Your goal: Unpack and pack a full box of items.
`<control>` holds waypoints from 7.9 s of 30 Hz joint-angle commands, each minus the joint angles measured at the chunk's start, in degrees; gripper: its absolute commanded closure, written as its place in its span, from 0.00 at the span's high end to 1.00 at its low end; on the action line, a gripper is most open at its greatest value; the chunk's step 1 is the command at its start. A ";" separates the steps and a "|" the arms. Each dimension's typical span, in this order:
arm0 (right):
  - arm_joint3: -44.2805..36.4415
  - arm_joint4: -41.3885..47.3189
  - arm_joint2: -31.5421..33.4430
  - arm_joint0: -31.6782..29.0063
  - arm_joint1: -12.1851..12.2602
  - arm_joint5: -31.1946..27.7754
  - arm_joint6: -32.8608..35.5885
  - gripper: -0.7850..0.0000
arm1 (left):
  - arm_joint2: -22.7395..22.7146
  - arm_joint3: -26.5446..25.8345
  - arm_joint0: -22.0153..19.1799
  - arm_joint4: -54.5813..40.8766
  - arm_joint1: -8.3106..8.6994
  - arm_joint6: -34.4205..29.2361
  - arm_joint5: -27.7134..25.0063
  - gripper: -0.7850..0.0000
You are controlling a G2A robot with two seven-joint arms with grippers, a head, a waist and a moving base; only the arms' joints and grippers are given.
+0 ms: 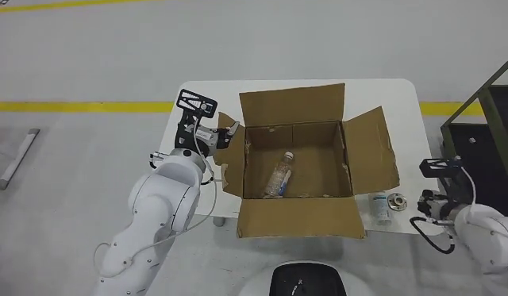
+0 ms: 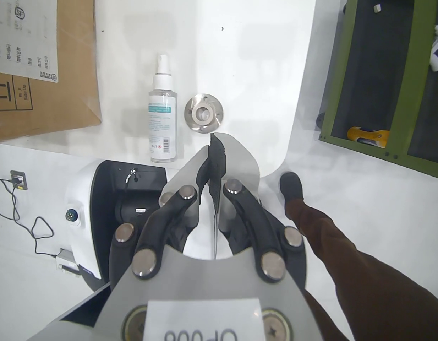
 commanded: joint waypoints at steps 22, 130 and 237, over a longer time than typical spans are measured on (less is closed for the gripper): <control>15.22 1.91 -8.00 11.74 0.55 5.51 4.06 0.45 | 0.00 0.00 0.00 0.00 0.00 0.00 0.00 1.00; 22.53 22.08 -41.60 34.87 -2.05 31.70 -24.33 0.00 | -7.71 0.52 6.12 6.58 0.94 4.85 -4.05 1.00; -0.34 -28.17 -17.20 4.55 0.90 13.36 -3.76 0.00 | -7.71 0.52 6.12 6.58 0.94 4.85 -4.05 1.00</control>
